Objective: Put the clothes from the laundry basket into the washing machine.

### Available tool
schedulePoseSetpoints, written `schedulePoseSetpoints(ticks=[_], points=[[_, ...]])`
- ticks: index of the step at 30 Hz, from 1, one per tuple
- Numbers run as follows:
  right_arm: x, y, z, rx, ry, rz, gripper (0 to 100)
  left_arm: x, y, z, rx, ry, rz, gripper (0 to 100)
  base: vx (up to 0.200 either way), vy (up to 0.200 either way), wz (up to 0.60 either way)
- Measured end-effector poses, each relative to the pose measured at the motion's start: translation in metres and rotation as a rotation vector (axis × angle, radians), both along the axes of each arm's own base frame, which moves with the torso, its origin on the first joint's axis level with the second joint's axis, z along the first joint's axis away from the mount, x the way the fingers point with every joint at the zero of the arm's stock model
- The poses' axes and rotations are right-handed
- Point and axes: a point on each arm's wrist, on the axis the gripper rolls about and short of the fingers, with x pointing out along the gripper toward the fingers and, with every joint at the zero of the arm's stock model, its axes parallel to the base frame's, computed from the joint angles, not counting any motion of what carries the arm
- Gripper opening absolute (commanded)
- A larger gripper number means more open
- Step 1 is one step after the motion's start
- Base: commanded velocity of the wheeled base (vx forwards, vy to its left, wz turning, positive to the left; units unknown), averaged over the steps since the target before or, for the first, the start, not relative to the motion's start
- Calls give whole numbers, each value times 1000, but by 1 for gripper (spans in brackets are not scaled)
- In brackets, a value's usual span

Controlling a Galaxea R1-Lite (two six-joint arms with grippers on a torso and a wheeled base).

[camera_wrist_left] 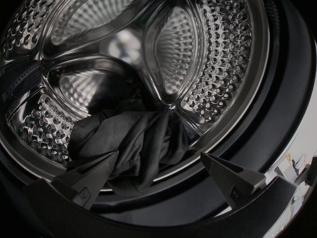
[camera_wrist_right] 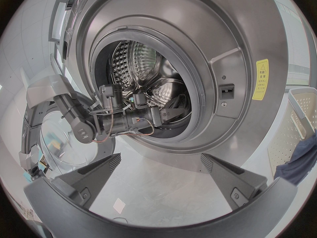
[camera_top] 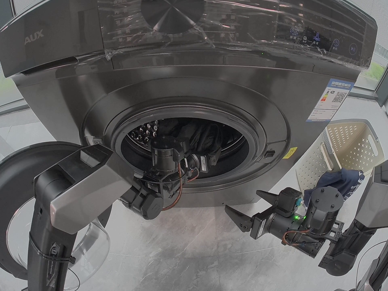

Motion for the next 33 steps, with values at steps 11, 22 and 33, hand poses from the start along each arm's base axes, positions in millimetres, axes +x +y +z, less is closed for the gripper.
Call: schedulePoseSetpoints(ticks=[11,22,33], points=[[0,1,0,4,0,2,100,34,6,0,-36,-60,116,100,0,0,0],[1,2,0,8,-2,2,100,52,3,10,-96,-62,185,0,0,0,0],[2,3,1,14,-5,2,100,79,4,44,-251,-182,268,0,0,0,0]])
